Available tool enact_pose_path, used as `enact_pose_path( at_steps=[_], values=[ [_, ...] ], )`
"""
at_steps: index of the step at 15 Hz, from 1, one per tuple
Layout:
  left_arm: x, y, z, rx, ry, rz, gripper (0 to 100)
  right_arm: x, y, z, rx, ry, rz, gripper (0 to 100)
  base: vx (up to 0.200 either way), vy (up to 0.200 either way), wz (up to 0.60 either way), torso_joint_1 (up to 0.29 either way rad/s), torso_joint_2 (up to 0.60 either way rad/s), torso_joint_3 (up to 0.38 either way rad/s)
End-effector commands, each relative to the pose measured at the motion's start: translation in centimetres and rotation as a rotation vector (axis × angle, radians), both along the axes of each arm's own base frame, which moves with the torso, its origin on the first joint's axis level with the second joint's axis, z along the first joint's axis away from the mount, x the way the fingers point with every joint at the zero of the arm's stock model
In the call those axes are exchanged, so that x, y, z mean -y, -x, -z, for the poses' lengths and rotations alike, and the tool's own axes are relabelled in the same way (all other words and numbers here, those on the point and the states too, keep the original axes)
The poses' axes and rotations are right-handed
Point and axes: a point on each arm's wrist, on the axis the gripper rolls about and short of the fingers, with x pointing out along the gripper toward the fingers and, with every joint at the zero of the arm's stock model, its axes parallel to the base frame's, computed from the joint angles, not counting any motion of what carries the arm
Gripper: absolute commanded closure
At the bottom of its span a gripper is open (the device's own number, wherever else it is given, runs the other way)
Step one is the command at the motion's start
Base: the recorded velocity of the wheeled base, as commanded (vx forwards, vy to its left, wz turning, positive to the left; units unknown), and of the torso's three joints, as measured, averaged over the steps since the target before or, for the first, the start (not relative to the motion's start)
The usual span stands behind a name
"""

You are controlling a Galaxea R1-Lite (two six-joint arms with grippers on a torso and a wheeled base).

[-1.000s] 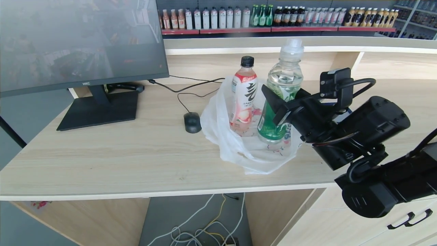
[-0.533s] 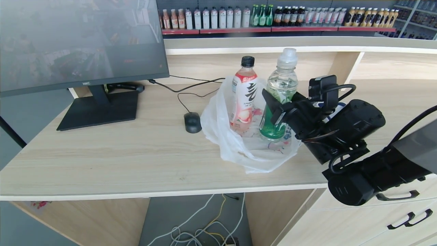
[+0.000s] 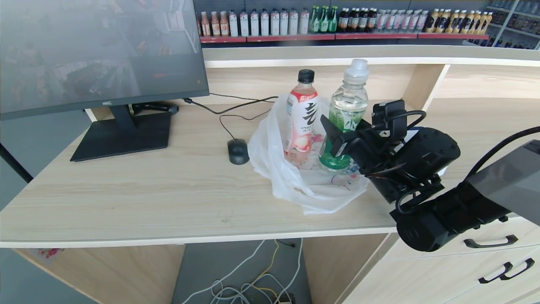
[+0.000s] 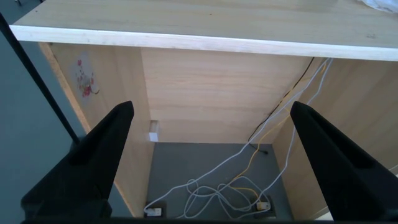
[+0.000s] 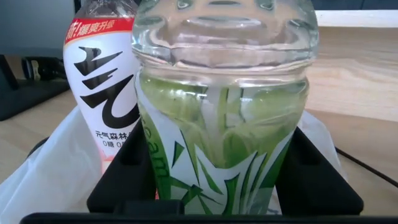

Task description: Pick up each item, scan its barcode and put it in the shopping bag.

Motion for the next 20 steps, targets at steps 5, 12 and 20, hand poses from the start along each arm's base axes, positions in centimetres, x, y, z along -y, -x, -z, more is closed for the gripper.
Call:
enact_pose_path(
  at_steps=[5, 12, 20],
  values=[
    [0.0, 0.0, 0.0, 0.001, 0.000, 0.000, 0, 0.2, 0.4, 0.7, -0.030, 0.016, 0.002, 100, 0.000, 0.000, 0.00, 0.000, 0.00, 0.000],
    [0.0, 0.0, 0.0, 0.001, 0.000, 0.000, 0, 0.4, 1.1, 1.0, -0.052, 0.026, 0.000, 100, 0.000, 0.000, 0.00, 0.000, 0.00, 0.000],
    [0.0, 0.0, 0.0, 0.001, 0.000, 0.000, 0, 0.5, 1.0, 0.6, -0.040, 0.019, 0.001, 0, 0.000, 0.000, 0.00, 0.000, 0.00, 0.000]
  ],
)
